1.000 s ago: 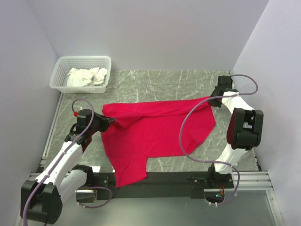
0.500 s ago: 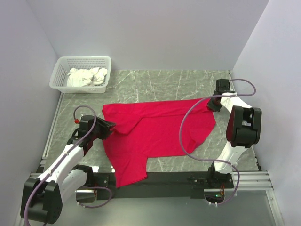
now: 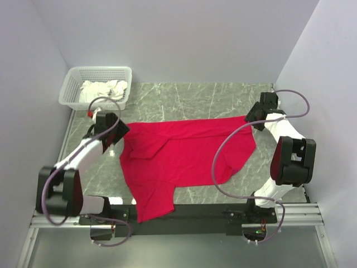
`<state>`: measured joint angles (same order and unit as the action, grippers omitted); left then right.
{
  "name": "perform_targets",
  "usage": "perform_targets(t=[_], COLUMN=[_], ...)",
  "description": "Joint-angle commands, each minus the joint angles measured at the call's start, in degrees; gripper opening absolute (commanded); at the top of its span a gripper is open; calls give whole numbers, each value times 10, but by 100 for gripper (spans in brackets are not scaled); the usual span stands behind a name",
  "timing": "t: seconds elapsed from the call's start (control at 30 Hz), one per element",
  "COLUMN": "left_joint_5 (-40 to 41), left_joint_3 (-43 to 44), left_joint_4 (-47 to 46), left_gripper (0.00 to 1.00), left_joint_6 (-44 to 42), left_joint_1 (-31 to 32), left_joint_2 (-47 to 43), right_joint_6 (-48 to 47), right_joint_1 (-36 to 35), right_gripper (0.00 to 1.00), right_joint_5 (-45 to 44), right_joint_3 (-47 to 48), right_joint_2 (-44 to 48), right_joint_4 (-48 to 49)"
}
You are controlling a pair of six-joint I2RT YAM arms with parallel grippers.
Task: Fold and stack the t-shirts
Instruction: Fold the tshirt
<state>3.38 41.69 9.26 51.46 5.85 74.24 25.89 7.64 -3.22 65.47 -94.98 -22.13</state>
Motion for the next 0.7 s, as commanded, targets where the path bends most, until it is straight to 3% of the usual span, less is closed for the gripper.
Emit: perform_targets(t=[0.0,0.33,0.5,0.67], left_joint_5=[16,7,29,68], left_joint_3=[58,153,194,247], left_joint_4=[-24,-35,-28,-15], left_gripper=[62,45,21,8], left_joint_6=[-93,-129,-142,-160], left_joint_1=[-7,-8,-8,-8], left_joint_2=[67,211,278,317], right_joint_6=[-7,8,23,24], right_joint_1=[-3,-2,10,33], right_gripper=[57,45,45,45], right_joint_5=[44,101,97,84], right_joint_3=[4,54,80,119], right_joint_2=[1,-92,-150,-191], right_joint_4=[37,59,44,22])
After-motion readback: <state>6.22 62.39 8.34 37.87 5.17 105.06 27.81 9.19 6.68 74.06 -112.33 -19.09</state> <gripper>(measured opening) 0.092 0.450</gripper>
